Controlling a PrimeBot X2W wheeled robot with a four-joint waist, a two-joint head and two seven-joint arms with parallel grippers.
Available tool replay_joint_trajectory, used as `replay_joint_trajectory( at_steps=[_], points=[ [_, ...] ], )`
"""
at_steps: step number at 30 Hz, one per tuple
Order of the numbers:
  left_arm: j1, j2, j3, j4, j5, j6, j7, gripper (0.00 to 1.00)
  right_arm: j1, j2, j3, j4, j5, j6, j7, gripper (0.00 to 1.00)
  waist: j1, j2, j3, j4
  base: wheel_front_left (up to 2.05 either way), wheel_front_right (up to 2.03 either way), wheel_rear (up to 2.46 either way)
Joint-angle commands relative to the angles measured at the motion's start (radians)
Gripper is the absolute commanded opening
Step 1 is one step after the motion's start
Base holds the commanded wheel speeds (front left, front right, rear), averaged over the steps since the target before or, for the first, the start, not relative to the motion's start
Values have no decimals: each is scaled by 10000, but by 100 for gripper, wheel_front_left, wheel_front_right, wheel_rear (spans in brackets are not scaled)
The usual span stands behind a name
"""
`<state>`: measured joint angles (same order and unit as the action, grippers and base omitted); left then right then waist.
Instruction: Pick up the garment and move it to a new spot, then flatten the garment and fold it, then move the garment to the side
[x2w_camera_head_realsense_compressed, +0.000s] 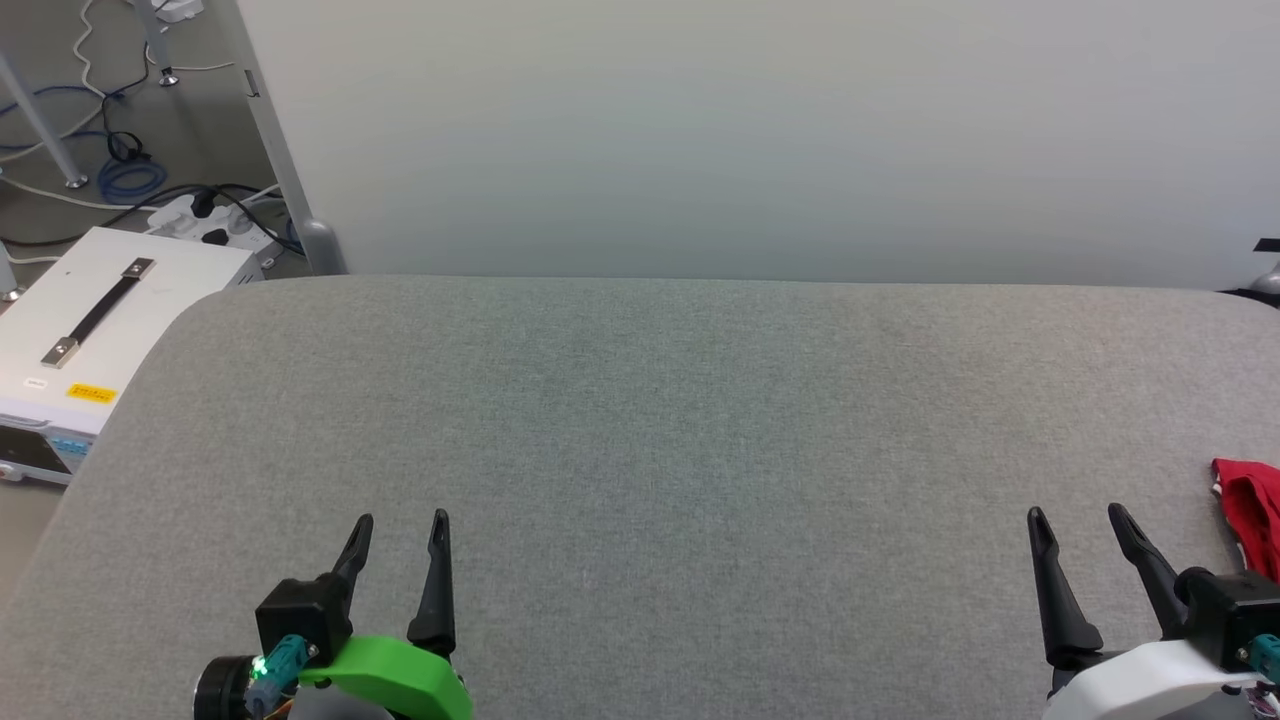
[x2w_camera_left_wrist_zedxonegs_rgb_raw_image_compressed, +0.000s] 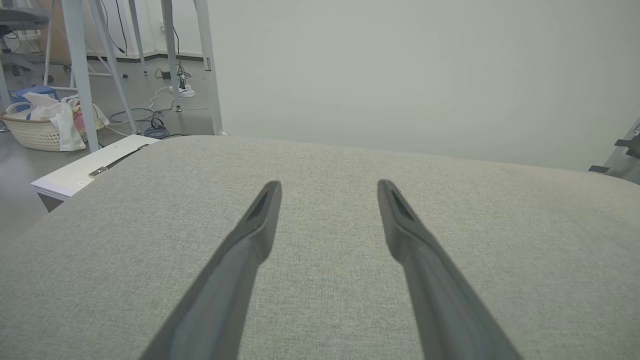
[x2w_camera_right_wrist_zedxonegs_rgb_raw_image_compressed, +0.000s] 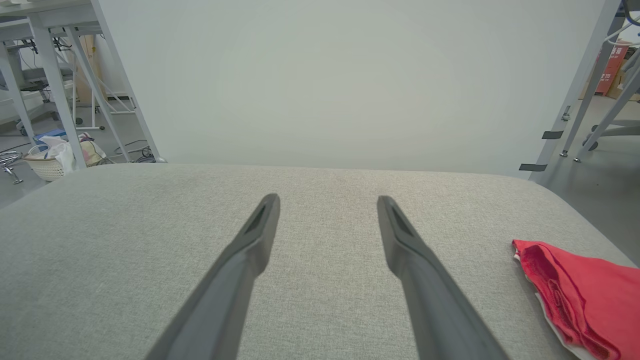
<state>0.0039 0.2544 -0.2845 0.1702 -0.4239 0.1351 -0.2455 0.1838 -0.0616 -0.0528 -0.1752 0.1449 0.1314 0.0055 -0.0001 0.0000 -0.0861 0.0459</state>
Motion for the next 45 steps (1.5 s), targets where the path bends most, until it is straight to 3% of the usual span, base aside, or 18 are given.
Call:
replay_joint_trajectory(
  at_steps=[1,23,24,45],
  points=[
    [87,80,-11,42,-71,-45,7,100,116,45,12,-87,15,-7,23,100,1,0,25,-22,0,0,0],
    [-188,90,-157,240,-130,-36,-1,100,22,88,25,-64,-107,-7,44,100,1,0,136,-92,0,0,0],
    [-54,43,-140,204,-45,-33,21,0,-3,65,18,-19,-17,0,25,0,1,0,138,-92,0,0,0],
    [-46,-281,311,-88,602,-230,384,0,-280,71,91,252,-226,-1,11,0,1,0,248,-147,0,0,0]
  ],
)
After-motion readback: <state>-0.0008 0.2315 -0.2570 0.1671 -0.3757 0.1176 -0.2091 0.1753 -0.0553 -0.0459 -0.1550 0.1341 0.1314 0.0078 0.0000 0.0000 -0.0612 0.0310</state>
